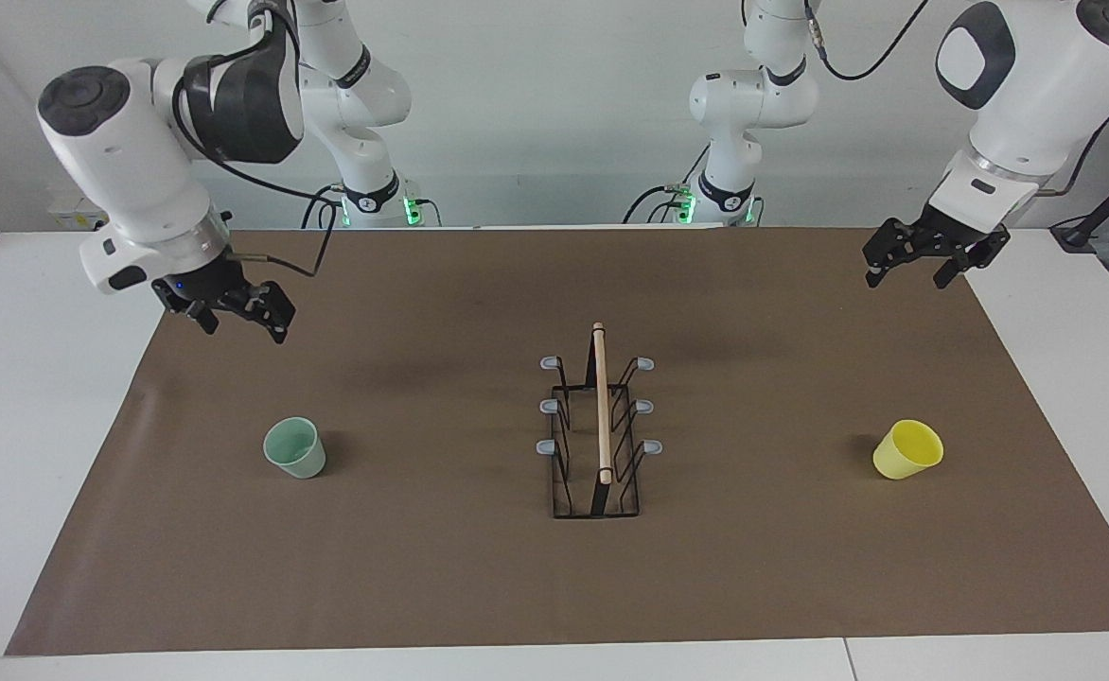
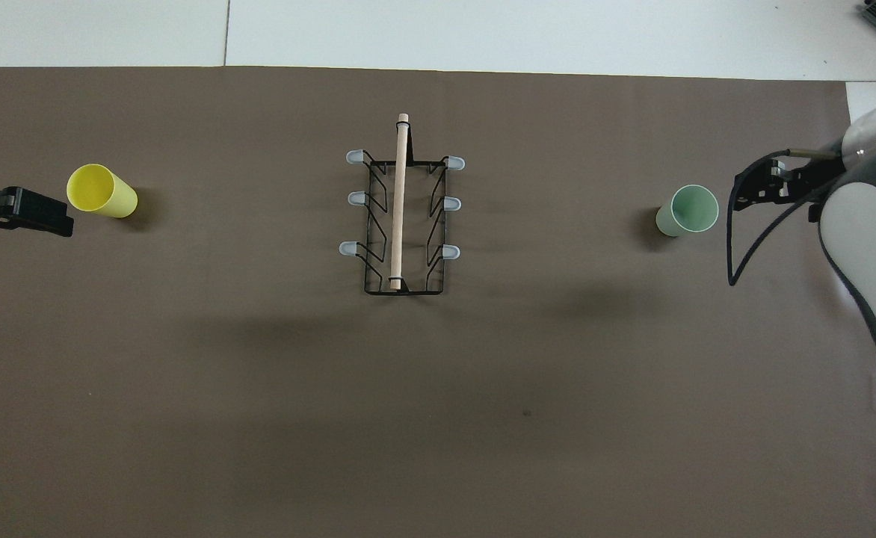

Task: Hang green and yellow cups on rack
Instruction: 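Grasp the green cup with the right gripper while the left gripper grasps the yellow cup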

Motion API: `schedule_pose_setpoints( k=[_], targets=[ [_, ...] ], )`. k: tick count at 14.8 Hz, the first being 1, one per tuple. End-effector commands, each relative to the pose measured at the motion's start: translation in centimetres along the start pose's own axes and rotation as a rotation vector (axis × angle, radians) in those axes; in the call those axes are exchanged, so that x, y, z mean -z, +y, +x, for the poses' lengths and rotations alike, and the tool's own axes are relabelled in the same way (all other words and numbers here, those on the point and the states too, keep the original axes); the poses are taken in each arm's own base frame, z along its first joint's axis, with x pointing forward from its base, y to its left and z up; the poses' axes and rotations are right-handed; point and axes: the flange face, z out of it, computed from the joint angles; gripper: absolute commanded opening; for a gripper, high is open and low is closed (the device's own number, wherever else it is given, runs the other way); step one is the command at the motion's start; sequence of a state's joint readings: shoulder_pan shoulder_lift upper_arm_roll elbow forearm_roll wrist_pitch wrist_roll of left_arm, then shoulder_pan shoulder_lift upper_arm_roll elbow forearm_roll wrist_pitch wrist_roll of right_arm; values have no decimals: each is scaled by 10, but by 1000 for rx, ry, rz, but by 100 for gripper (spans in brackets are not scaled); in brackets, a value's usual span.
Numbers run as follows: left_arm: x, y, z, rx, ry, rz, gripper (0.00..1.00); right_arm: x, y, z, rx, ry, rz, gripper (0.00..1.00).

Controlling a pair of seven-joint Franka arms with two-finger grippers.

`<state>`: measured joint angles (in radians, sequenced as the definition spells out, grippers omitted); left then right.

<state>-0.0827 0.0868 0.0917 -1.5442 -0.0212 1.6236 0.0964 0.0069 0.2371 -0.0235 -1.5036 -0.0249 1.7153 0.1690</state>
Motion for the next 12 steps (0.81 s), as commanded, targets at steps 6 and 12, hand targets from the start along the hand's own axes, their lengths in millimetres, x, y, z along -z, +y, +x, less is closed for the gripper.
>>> schedule_pose_setpoints(
  k=[6,12],
  targets=[
    [-51,-52,105,99,33,49,94,-65,-25,87,139,4,-4,100],
    [-112,-105,146,289,63,57,94,-120,-70,79,611,-139,-179,100]
  ],
)
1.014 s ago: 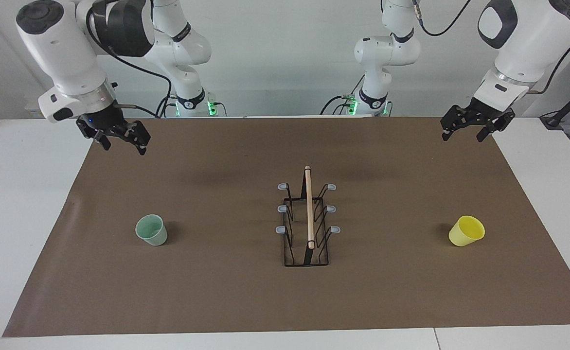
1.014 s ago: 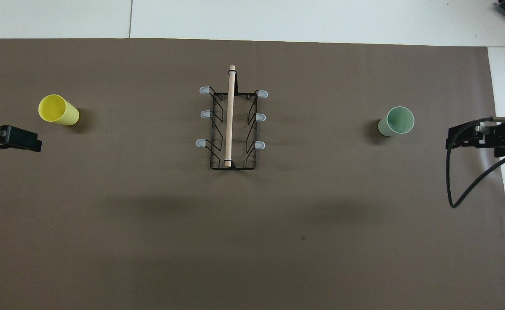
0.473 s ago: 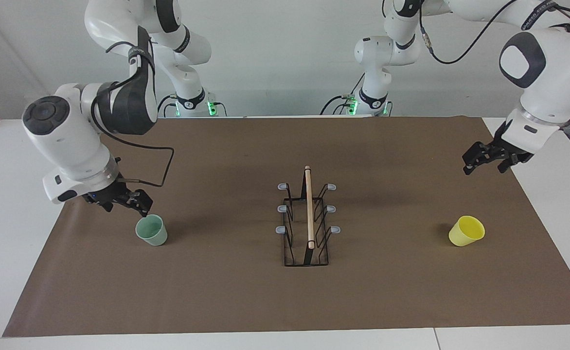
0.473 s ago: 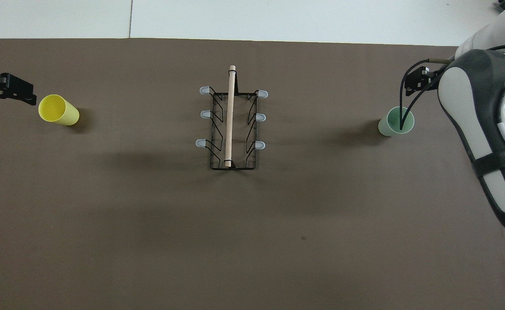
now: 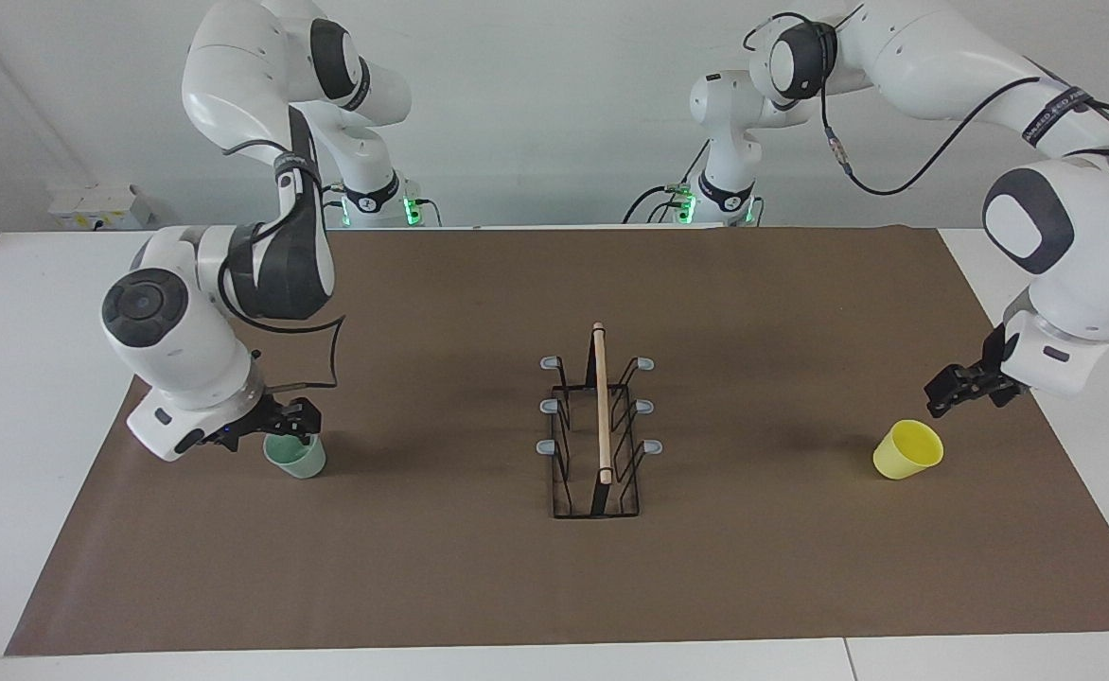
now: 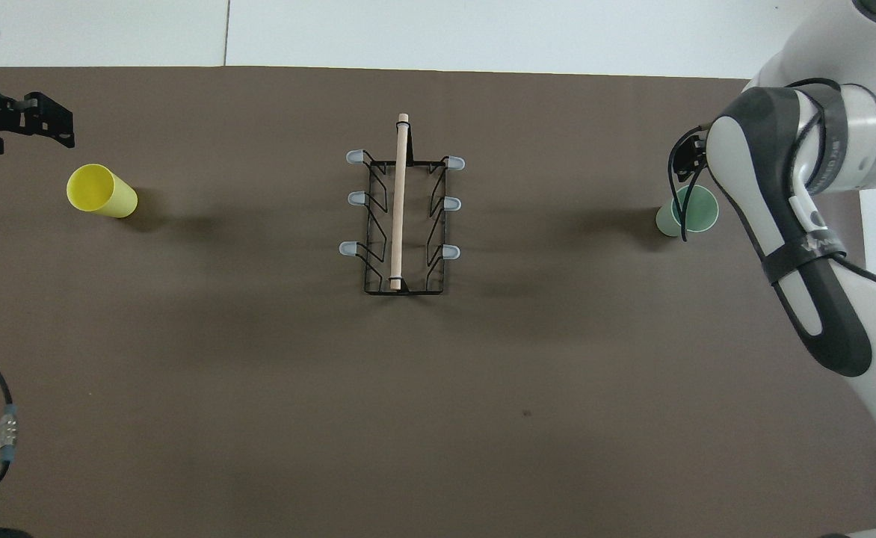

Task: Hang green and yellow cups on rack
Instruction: 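Grasp the green cup with the right gripper while the left gripper grasps the yellow cup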

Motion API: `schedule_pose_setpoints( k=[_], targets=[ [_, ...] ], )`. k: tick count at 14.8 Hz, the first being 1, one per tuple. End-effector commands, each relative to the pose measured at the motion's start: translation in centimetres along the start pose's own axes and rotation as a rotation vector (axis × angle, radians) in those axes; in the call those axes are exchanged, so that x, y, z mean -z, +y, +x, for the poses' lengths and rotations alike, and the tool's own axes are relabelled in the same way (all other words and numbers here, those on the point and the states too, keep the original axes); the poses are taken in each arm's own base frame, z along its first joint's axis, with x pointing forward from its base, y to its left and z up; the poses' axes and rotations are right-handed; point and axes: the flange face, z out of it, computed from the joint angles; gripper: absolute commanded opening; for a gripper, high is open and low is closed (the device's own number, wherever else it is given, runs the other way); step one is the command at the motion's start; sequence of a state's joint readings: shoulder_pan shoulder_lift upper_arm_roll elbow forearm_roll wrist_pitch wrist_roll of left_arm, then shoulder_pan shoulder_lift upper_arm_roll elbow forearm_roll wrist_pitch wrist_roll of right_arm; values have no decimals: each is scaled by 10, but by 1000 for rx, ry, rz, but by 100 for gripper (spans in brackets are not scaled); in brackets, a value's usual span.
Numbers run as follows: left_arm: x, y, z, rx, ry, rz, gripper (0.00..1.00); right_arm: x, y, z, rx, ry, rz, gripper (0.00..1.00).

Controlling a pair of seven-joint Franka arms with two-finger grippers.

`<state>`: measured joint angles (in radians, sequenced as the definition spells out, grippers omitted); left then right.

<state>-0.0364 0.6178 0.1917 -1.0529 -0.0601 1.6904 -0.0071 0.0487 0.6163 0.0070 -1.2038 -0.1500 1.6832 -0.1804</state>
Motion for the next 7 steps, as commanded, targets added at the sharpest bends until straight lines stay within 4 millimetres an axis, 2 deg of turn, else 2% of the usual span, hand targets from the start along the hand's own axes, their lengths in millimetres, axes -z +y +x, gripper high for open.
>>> schedule_pose_setpoints(
  k=[1,2,3,5,7],
  targets=[
    [-29,-30,20,116,18,-6,94,-7,-26,12,267,-57,-103,100],
    [-40,-41,24,181,20,-12,94,-9,-40,14,371,-83,-161,100],
    [-54,-51,27,243,14,-25,94,-20,-55,15,480,-114,-199,100],
    [-72,-77,27,399,-11,-45,94,-31,-72,18,664,-146,-244,100],
    [-88,-92,26,590,-53,-112,94,-66,-87,11,861,-227,-320,100]
  ],
)
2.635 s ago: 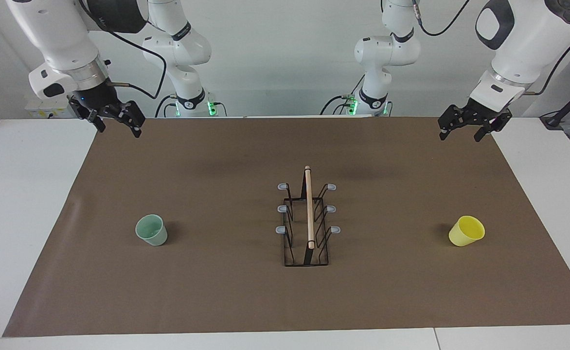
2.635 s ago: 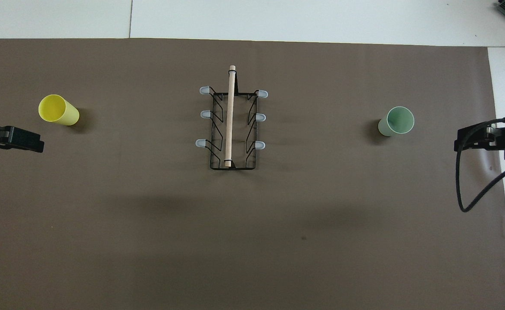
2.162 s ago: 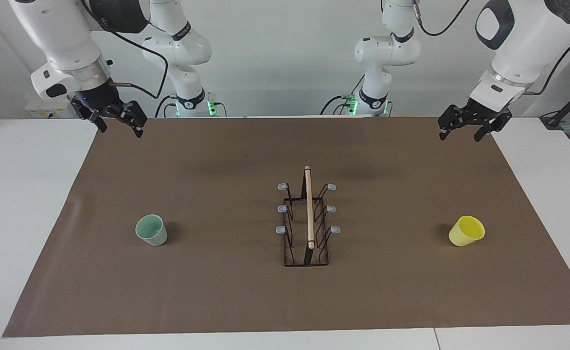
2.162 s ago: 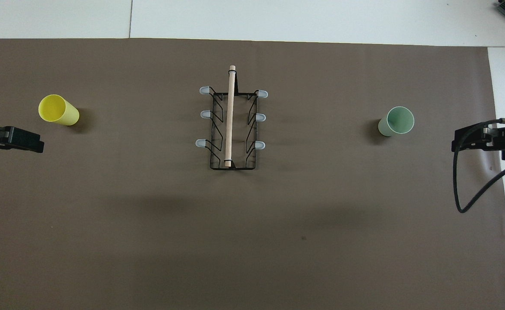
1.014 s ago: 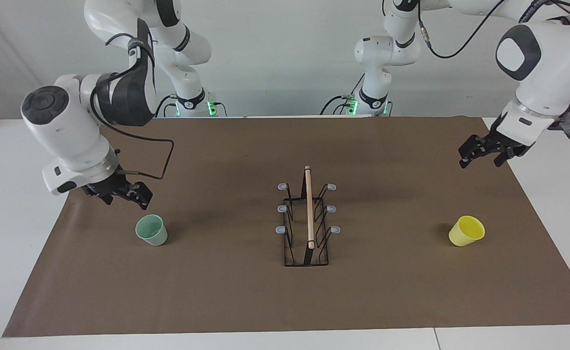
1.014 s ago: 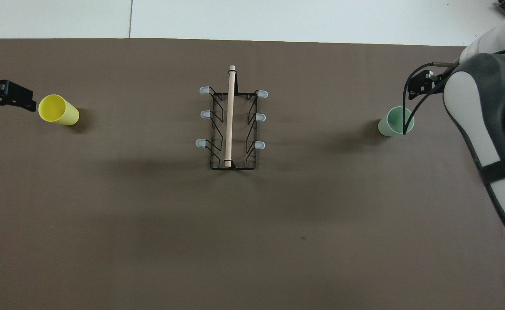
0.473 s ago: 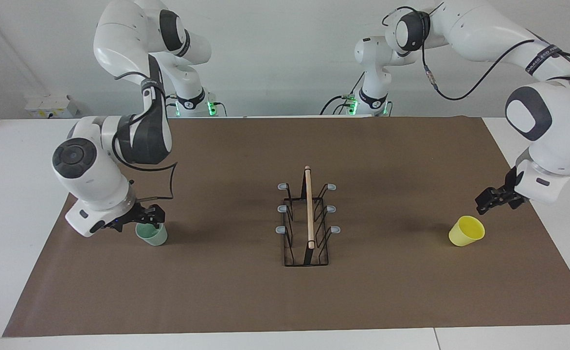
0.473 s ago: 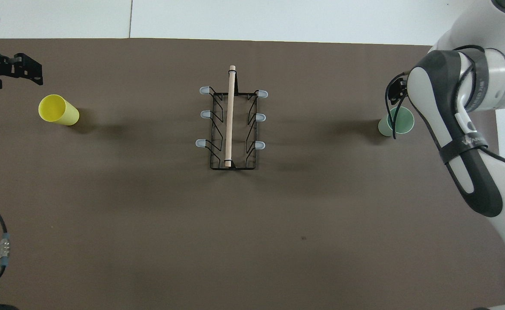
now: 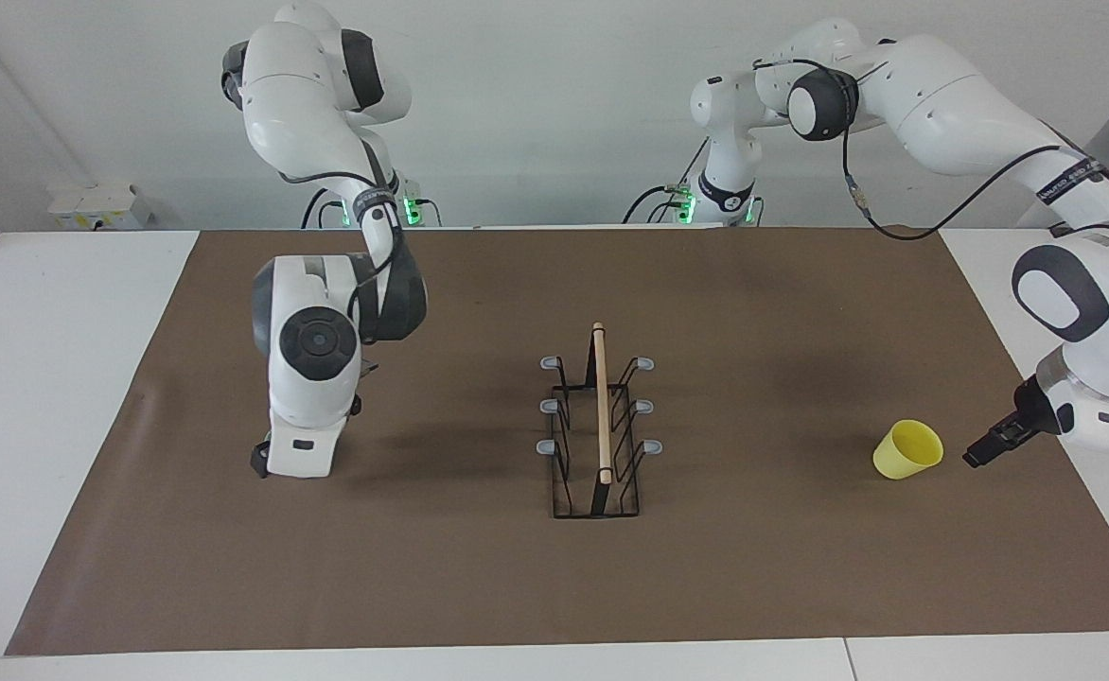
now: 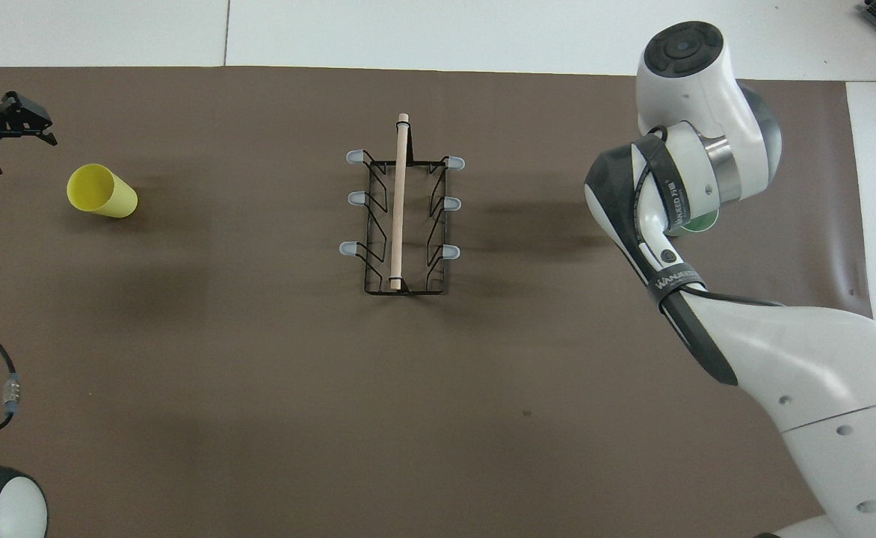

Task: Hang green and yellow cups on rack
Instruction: 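Grasp the green cup with the right gripper while the left gripper grasps the yellow cup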

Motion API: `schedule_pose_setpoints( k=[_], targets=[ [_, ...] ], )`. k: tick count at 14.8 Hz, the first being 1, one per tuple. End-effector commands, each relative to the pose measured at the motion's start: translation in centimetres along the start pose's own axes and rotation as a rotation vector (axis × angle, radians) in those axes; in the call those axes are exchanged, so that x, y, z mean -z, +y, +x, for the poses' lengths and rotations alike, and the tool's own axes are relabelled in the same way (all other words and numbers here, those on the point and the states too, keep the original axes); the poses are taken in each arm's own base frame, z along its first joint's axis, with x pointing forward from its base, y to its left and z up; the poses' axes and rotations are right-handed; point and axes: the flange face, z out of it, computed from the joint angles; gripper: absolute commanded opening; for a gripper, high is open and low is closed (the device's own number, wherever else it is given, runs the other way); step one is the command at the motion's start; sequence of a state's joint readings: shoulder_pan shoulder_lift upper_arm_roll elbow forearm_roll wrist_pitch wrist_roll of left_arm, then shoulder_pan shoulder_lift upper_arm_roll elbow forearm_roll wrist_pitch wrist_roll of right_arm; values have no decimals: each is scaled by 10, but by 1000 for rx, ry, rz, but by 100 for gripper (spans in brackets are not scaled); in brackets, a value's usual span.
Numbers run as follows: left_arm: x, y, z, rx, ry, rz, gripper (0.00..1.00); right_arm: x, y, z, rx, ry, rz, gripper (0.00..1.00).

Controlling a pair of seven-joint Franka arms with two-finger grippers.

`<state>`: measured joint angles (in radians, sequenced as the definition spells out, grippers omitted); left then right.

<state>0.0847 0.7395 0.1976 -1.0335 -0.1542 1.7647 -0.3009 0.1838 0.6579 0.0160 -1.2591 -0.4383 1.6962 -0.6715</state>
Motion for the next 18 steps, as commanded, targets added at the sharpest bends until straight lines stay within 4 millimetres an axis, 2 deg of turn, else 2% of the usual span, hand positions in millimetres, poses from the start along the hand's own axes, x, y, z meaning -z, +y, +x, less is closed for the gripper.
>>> schedule_pose_setpoints(
  k=[1,3,5,6,7,8,10,13,14,16,17,18],
  targets=[
    [-21,-16,14,247,-45,-70,94,-29,-30,14,260,-78,-88,100],
    [-53,-33,25,432,-109,-116,94,-32,-50,20,388,-146,-167,100],
    [-58,-41,27,571,-157,-175,94,-38,-68,23,488,-200,-236,100],
    [-60,-37,25,644,-182,-182,94,-43,-74,21,540,-229,-281,100],
    [-67,-43,25,732,-219,-196,94,-49,-79,20,597,-258,-335,100],
    [-76,-58,26,810,-275,-233,94,-57,-86,18,640,-284,-367,100],
    [-79,-64,23,958,-355,-262,94,-68,-100,14,697,-323,-401,100],
    [-76,-72,5,1064,-503,-277,94,-78,-106,10,752,-351,-462,100],
    [-90,-74,-5,1087,-551,-267,94,-79,-105,9,762,-354,-477,100],
    [-100,-82,-17,1160,-626,-339,94,-89,-99,2,744,-354,-483,100],
    [-106,-88,-24,1193,-644,-355,94,-94,-104,3,755,-350,-502,100],
    [-115,-94,-31,1229,-655,-368,94,-95,-101,-1,746,-354,-520,100]
  ],
)
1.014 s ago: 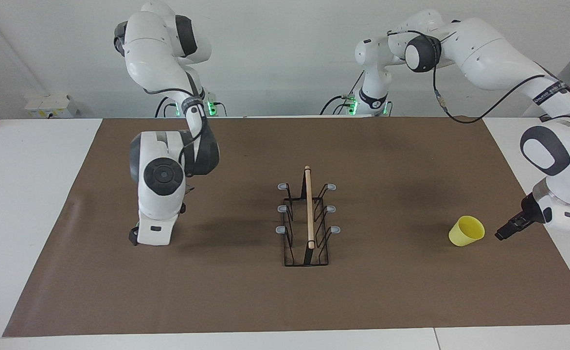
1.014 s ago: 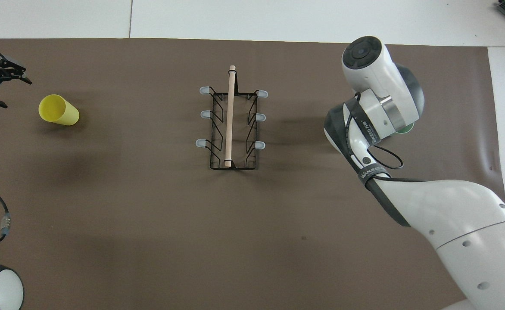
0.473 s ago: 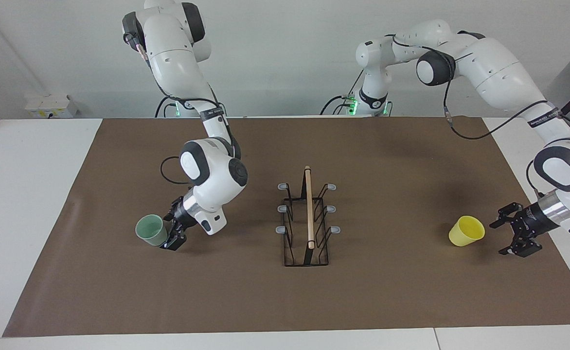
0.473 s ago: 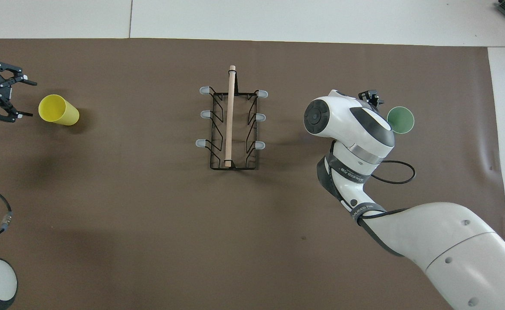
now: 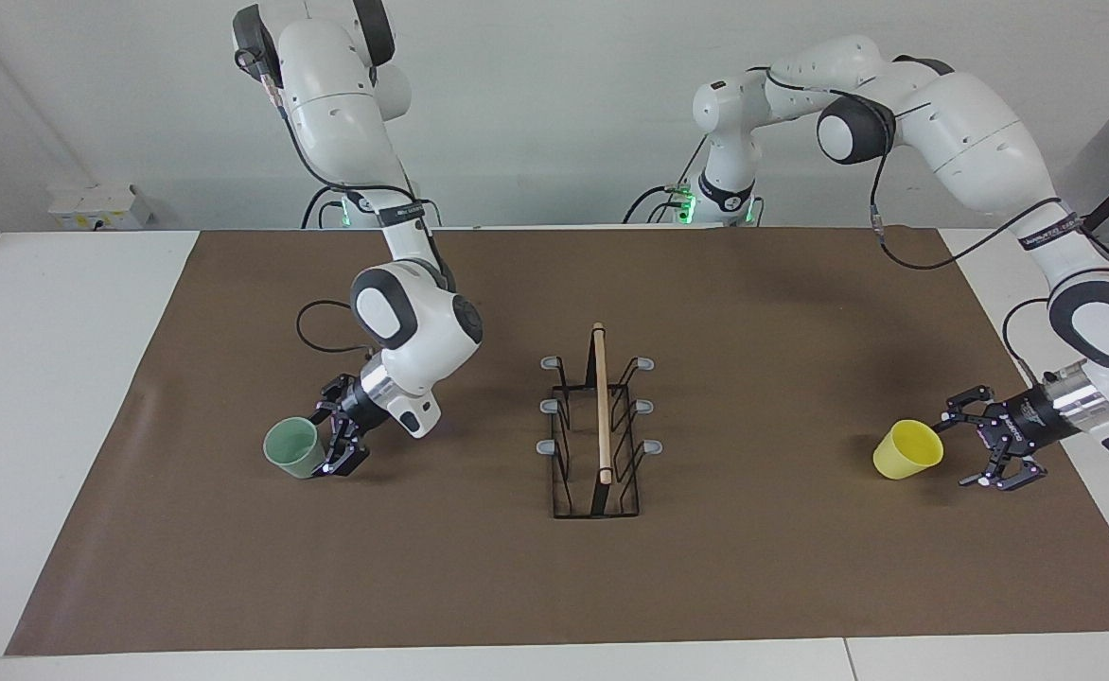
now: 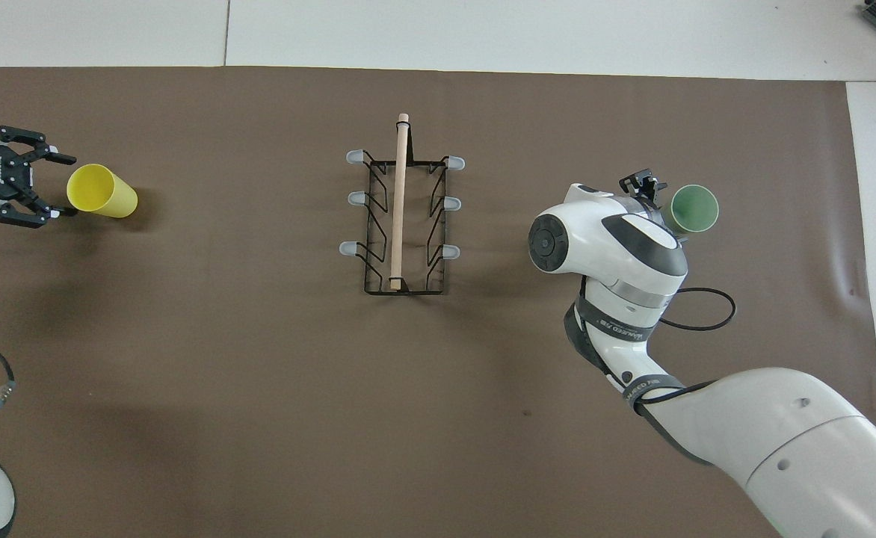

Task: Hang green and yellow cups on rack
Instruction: 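Grasp the green cup with the right gripper while the left gripper grasps the yellow cup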

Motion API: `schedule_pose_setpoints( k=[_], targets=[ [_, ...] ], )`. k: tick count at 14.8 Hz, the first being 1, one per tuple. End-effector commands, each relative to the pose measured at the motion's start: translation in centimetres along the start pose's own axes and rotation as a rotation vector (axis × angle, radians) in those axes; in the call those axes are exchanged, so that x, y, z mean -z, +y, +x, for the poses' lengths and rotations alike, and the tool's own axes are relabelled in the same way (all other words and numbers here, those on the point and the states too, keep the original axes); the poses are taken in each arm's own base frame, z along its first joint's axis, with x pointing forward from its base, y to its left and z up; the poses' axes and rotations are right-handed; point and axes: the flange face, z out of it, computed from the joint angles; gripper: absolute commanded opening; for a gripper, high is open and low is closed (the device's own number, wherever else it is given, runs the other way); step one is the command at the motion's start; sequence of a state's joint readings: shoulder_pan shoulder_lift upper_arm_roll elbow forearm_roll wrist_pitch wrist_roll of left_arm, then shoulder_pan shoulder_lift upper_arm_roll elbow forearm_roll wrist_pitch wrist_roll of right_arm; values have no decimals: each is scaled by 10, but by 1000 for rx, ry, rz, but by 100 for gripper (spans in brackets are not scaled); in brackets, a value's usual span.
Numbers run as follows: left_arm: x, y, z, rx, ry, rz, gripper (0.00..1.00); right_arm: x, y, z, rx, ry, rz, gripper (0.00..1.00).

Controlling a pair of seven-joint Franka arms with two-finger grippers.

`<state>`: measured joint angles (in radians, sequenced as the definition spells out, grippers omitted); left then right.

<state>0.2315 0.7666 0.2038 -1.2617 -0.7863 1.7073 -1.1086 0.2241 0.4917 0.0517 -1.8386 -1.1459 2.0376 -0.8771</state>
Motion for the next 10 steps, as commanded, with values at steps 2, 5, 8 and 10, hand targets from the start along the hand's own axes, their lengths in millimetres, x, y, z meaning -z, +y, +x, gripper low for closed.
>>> schedule_pose_setpoints(
  k=[2,5,8,10],
  targets=[
    [-11,-43,18,159,-122,-95,95,-11,-13,-8,-11,-3,-54,100],
    [-24,-55,25,229,-175,-161,100,-20,-15,0,-33,-45,-85,95],
    [-32,-59,25,280,-229,-221,100,-17,-15,1,-83,-53,-93,0],
    [-32,-54,20,272,-254,-264,100,-19,-14,-1,-123,-51,-90,0]
  ],
)
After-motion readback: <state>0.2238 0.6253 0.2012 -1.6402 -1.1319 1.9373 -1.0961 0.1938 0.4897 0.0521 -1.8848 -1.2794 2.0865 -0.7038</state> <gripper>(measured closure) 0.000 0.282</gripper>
